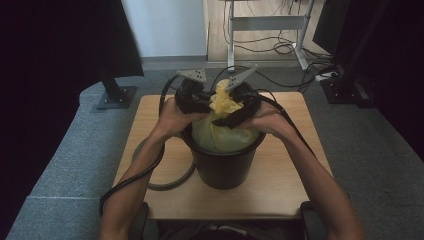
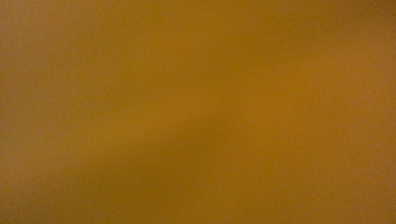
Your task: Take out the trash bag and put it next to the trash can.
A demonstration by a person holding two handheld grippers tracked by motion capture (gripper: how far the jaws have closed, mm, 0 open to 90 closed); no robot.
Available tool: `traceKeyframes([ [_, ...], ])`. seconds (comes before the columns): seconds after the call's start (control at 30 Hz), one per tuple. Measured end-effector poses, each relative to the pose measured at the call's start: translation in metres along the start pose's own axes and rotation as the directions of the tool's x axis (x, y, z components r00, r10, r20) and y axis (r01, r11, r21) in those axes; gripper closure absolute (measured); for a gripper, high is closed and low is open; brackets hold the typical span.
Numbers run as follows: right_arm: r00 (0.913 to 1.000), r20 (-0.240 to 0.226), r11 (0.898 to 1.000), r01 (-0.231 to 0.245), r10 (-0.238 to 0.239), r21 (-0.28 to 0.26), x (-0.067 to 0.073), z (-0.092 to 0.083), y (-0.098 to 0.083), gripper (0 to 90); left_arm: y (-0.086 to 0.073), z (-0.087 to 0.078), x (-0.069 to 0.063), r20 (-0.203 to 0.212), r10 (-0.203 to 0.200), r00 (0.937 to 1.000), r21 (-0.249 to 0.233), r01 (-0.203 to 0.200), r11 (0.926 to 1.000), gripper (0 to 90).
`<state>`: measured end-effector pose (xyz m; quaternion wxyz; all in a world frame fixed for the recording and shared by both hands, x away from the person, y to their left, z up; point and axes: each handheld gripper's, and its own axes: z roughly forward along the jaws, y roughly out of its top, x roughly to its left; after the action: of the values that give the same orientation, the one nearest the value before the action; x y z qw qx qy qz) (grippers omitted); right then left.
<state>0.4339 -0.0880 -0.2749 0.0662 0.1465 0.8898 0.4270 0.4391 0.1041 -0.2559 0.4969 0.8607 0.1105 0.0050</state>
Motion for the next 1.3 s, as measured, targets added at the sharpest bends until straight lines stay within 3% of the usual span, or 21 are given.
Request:
traceKeyframes([
  [0.07,0.9999,0.008,1.000,0.010,-0.010,0.002,-0.001,-0.003,-0.001,38.3,-0.001,-0.001,0.001,-0.011,-0.010,0.9999,-0.021,0.010,0.9997,79.7],
  [0.13,0.9998,0.011,1.000,0.016,-0.016,-0.018,-0.001,-0.005,-0.003,53.2,0.000,-0.006,0.002,-0.029,-0.019,0.9994,-0.026,0.019,0.9995,70.9],
  [0.23,1.0000,0.006,0.999,0.007,-0.007,-0.051,-0.003,-0.009,-0.006,64.7,0.002,-0.016,-0.003,-0.119,0.004,0.9929,0.003,-0.004,1.0000,52.7],
  [0.4,0.9998,0.003,0.999,0.021,-0.021,-0.025,-0.003,-0.010,-0.005,66.8,-0.004,-0.029,-0.002,-0.182,0.011,0.9832,0.066,0.001,0.9978,28.2],
  [0.53,0.9999,0.011,0.999,0.006,-0.006,-0.032,-0.008,-0.017,-0.006,66.8,-0.016,-0.045,0.006,-0.181,-0.023,0.9831,0.036,0.030,0.9989,20.2],
  [0.77,0.9998,0.021,0.999,-0.003,0.004,-0.054,-0.012,-0.034,0.001,66.6,-0.038,-0.066,0.015,-0.221,-0.053,0.9737,-0.011,0.052,0.9986,7.5],
  [0.9,0.9995,0.030,0.999,0.000,0.002,-0.048,-0.013,-0.041,0.007,66.4,-0.052,-0.073,0.018,-0.284,-0.064,0.9565,-0.001,0.067,0.9978,0.0],
  [1.3,0.9984,0.056,0.998,-0.003,0.006,-0.058,-0.015,-0.062,0.019,66.1,-0.091,-0.088,0.028,-0.334,-0.129,0.9336,-0.031,0.126,0.9915,0.0],
])
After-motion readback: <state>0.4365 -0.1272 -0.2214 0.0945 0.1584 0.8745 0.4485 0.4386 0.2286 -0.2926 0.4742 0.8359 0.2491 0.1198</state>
